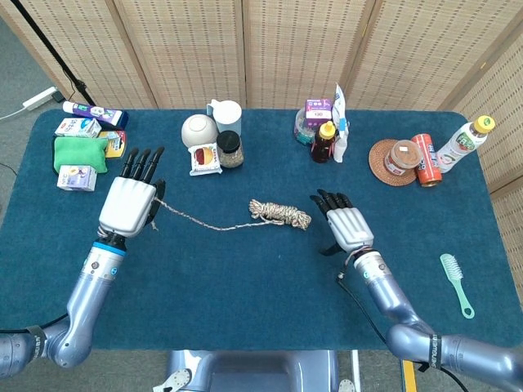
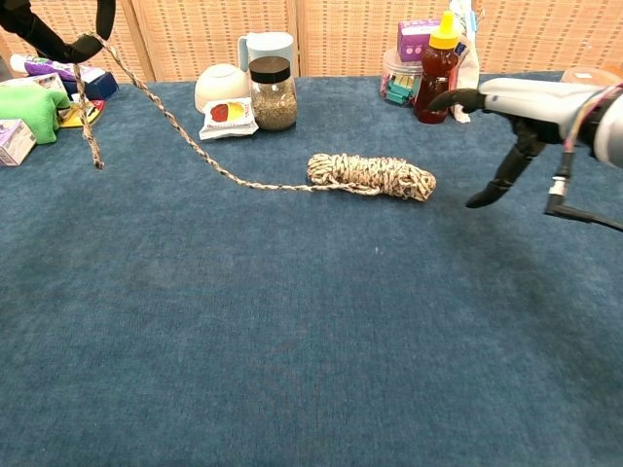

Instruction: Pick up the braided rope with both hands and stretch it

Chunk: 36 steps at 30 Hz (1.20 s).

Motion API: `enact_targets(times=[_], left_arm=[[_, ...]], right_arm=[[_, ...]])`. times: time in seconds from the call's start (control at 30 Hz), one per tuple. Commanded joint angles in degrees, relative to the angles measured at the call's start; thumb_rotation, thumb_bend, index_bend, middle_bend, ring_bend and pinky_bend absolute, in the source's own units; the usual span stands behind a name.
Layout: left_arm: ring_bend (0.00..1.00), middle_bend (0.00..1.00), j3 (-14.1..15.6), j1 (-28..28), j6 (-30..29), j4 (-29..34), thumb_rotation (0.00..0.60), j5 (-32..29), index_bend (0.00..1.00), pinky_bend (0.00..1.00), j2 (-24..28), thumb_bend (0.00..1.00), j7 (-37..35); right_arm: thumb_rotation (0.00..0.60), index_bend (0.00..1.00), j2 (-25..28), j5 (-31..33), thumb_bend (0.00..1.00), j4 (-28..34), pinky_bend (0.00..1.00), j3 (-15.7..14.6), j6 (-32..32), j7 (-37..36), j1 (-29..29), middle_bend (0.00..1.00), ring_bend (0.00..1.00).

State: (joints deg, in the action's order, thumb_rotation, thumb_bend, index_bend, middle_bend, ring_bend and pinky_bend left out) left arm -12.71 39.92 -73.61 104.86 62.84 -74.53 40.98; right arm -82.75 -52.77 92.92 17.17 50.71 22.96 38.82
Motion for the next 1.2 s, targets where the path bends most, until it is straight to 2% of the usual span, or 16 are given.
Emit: enact_targets(times=[0.03, 0.2, 0.43, 0.57, 0.83, 1.1, 1.2], left_arm=[[0.0, 0.0, 0.2, 0.1, 0.0, 0.2, 0.6, 0.3, 0.63, 0.0, -0.1, 0.41, 0.1], [0.0, 0.0, 0.4, 0.4, 0.5, 0.1, 0.6, 0.6, 0.63, 0.0, -0.9, 0.41, 0.1], [0.0, 0.0, 0.1, 1.0, 1.1, -1.0, 0.6, 0.3, 0.63, 0.0, -2.2, 0.41, -0.6], [0.0, 0.0, -0.2, 1.2, 1.4, -1.1, 0.6, -0.1, 0.63, 0.0, -2.5, 0.41, -1.4], [0.0, 0.0, -0.5, 1.3, 1.0, -0.3, 0.6, 0.0, 0.63, 0.0, -2.1, 0.41, -1.3], [0.0, 0.0, -0.6, 1.0, 0.8, 0.0, 0.6, -0.1, 0.63, 0.0, -1.6, 0.41, -2.0], [0.0, 0.0, -0.6, 1.0, 0.9, -0.1, 0.6, -0.1, 0.63, 0.0, -1.4, 0.4, -2.5]], right_arm=[[0.6, 0.0, -3.0, 4.7, 0.0, -2.2, 0.0, 1.1, -0.6, 2.4, 3.1, 0.0, 0.0], [0.6, 0.0, -8.1, 10.3, 0.0, -8.8, 0.0, 2.1, -0.6, 4.8, 7.6, 0.0, 0.0], [0.6, 0.0, -12.4, 16.6, 0.0, -14.2, 0.0, 2.4, -1.3, 5.9, 11.4, 0.0, 0.0], [0.6, 0.0, -15.2, 22.0, 0.0, -18.9, 0.0, 3.6, -3.3, 5.1, 13.7, 0.0, 0.0], [0.6, 0.0, -18.1, 21.7, 0.0, -22.3, 0.0, 3.2, -1.0, 5.8, 15.9, 0.0, 0.0], [0.6, 0.09, -21.2, 21.1, 0.0, -26.3, 0.0, 2.8, 0.0, 6.5, 17.5, 0.0, 0.0], [0.6, 0.12, -22.3, 21.5, 0.0, -27.7, 0.04, 2.7, -0.2, 7.1, 18.1, 0.02, 0.0]])
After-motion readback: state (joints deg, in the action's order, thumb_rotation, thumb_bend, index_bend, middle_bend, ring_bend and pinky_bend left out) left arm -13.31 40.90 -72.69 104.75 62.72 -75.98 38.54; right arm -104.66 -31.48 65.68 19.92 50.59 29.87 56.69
